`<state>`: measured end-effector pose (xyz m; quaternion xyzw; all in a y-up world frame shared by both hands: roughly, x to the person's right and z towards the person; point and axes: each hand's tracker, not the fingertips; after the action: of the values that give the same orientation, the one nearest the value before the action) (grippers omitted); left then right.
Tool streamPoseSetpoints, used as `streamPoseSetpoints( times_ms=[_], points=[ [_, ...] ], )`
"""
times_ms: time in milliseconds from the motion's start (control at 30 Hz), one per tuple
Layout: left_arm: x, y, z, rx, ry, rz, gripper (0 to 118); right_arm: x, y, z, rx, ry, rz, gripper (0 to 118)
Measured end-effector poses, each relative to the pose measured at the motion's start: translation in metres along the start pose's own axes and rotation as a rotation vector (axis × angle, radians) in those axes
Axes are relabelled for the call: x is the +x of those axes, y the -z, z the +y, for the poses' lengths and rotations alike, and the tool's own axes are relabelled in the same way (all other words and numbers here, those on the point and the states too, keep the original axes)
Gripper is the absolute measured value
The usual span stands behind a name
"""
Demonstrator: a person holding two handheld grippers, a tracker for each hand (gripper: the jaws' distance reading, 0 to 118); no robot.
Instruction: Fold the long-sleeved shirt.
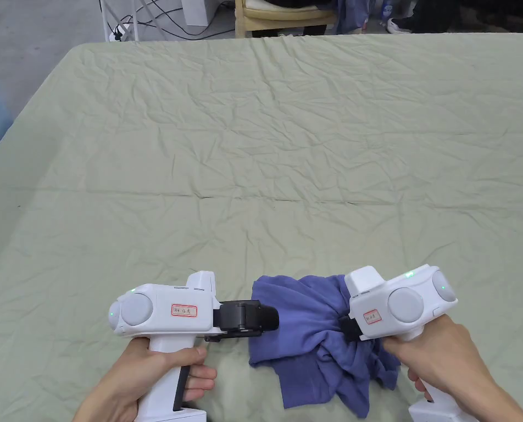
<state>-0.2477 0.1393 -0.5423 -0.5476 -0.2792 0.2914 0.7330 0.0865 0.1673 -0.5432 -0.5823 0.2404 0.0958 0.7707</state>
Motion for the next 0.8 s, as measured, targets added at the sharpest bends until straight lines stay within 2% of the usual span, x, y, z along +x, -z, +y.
streamPoseSetpoints(
  times_ms=[67,133,233,333,533,700,767,800],
  points=[
    [-0.010,0.014,0.006,-0.031,0.010,0.023,95,0.000,0.000,-0.002,0.005,0.003,0.003,1],
    [-0.018,0.021,0.008,-0.069,0.053,-0.073,98,0.000,0.000,-0.002,0.010,0.007,0.004,1],
    [-0.028,0.018,0.015,-0.073,-0.005,-0.156,99,0.001,0.001,-0.004,0.018,0.008,0.009,1],
    [-0.035,0.020,0.016,-0.060,-0.051,-0.179,99,0.003,0.001,-0.004,0.022,0.018,0.021,1],
    [-0.013,0.050,0.015,-0.067,-0.021,-0.274,100,0.007,0.001,-0.005,0.026,0.024,0.041,1],
    [-0.002,0.071,0.017,-0.115,0.012,-0.285,99,0.008,0.002,-0.007,0.035,0.039,0.047,1],
    [-0.001,0.065,0.018,-0.121,0.011,-0.243,86,0.008,0.002,-0.008,0.039,0.043,0.048,1],
    [0.000,0.063,0.018,-0.124,0.017,-0.173,67,0.008,0.002,-0.008,0.041,0.043,0.048,1]
  ],
)
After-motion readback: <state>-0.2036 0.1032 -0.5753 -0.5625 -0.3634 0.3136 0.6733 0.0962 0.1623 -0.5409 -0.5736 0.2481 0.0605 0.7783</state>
